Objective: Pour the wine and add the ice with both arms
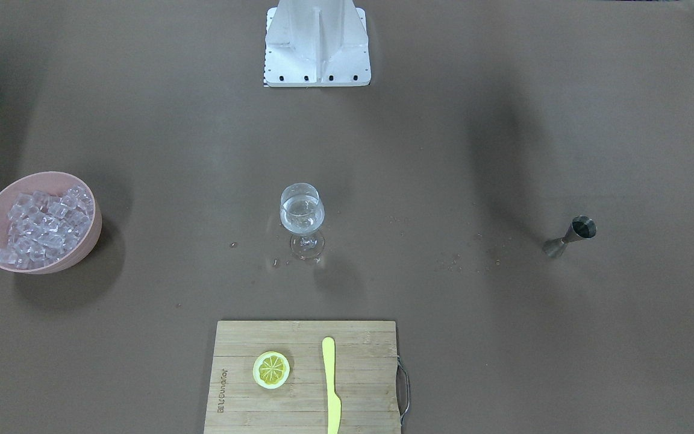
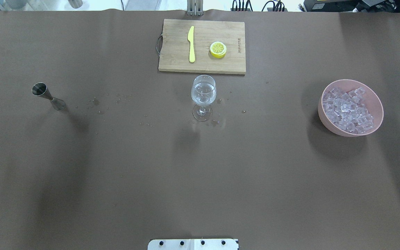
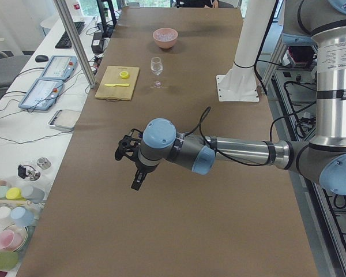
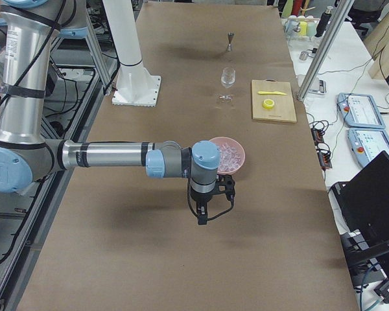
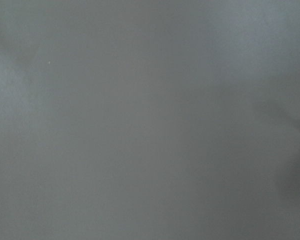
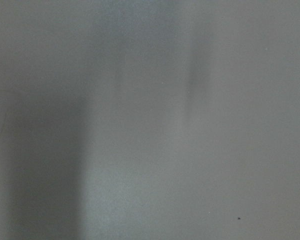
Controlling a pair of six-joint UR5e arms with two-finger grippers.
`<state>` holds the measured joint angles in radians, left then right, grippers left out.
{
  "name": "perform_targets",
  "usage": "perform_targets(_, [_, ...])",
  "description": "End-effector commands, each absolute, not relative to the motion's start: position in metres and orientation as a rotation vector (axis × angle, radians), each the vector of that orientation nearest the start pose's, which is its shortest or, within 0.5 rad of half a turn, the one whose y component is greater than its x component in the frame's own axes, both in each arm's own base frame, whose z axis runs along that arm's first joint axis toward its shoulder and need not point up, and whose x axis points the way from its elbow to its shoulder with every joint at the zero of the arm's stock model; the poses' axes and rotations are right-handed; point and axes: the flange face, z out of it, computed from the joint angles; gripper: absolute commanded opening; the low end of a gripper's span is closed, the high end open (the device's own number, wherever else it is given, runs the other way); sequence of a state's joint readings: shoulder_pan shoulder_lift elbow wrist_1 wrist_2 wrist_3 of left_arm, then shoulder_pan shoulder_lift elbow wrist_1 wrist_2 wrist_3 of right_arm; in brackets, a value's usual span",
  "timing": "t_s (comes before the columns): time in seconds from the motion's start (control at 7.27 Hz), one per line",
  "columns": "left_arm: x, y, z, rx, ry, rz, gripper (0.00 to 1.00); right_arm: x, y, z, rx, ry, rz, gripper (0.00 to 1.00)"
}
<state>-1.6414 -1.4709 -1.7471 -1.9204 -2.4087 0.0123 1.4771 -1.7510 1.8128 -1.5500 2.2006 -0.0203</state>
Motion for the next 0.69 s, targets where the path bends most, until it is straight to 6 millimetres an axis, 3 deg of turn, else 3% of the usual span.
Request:
perform_targets(0.0, [-0.091, -0.464, 0.568, 0.465, 0.809, 0.137, 0.98, 0.035, -0.425, 0.589, 0.137, -0.637, -0.159, 1.00])
perform_targets(0.14, [-0.091, -0.470, 0.558, 0.496, 0.804, 0.153, 0.98, 0.035, -0.426, 0.578, 0.157, -0.640, -0.162, 1.00])
perform_targets(0.55, [-0.088, -0.471, 0.547, 0.545, 0.829, 0.184, 0.98, 0.044, -0.409, 0.596, 0.131, -0.621, -0.151, 1.00])
